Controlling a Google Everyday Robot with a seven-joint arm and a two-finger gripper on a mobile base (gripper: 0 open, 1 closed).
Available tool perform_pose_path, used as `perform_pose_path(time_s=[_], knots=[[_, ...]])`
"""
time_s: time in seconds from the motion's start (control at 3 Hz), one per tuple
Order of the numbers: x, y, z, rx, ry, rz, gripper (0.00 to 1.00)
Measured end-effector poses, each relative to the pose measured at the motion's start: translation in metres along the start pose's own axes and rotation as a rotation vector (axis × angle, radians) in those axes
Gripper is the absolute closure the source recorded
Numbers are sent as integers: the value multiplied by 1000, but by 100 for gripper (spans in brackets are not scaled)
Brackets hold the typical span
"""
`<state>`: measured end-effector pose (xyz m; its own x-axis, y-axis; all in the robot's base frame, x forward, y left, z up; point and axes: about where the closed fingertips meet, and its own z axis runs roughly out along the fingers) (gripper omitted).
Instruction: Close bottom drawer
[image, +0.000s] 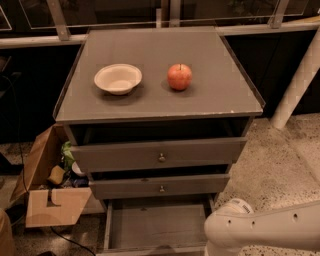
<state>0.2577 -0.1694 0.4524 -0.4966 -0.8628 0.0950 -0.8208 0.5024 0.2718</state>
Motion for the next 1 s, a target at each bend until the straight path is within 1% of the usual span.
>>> perform_pose_path(time_s=[0.33, 0.67, 1.0], knots=[[-12, -27, 68, -55, 0, 80, 100], [-18, -52, 120, -77, 24, 156, 100], [-15, -46, 130, -99, 35, 160, 100]])
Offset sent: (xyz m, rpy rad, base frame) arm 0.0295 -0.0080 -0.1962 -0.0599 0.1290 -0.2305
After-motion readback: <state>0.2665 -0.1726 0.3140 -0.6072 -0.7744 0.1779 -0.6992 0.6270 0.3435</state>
